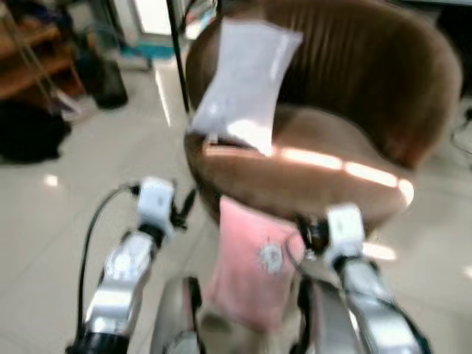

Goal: Move the pillow to the sofa from floor

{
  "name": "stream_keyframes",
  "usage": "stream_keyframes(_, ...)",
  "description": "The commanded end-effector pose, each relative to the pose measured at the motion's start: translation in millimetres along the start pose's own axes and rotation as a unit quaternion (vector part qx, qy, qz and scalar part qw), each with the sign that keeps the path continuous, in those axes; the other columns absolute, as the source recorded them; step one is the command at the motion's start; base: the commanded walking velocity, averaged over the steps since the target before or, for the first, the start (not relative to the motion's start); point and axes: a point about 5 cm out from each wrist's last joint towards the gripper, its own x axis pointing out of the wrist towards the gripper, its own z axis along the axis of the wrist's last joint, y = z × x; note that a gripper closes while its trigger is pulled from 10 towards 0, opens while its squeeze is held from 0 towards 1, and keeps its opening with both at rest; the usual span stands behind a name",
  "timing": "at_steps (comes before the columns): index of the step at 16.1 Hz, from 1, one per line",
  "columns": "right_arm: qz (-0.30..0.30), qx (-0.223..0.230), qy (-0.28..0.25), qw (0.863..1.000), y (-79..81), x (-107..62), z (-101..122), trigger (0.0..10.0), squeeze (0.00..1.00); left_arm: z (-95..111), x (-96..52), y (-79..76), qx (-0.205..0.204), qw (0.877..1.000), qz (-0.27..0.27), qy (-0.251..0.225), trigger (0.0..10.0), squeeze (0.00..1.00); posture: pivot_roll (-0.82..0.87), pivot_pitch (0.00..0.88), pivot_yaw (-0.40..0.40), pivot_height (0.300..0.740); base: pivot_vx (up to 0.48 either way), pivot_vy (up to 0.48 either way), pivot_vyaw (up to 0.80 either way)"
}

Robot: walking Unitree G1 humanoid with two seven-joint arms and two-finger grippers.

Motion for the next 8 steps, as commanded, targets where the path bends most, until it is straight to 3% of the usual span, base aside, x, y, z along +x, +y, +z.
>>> stream_keyframes(1,-0.012,-0.006,0.001,1.000,-6.2,-0.2,0.0,10.0,0.00,3.1,2.8,-1.1,0.004,1.000,-0.003,-0.004,10.0,0.00,-0.07,0.011,0.041,0.536,0.000,0.000,0.00)
stream_keyframes(7,-0.005,-0.002,0.011,1.000,-8.5,2.1,-8.6,10.0,0.00,-3.7,1.9,-6.1,0.015,0.999,-0.038,0.014,10.0,0.00,-0.05,0.020,0.044,0.536,0.000,0.000,0.00)
stream_keyframes(8,0.012,0.002,0.022,1.000,-8.2,5.8,-13.1,10.0,0.13,-4.6,1.0,-5.2,0.030,0.998,-0.044,0.015,10.0,0.00,-0.04,0.027,0.038,0.536,0.000,0.000,0.00)
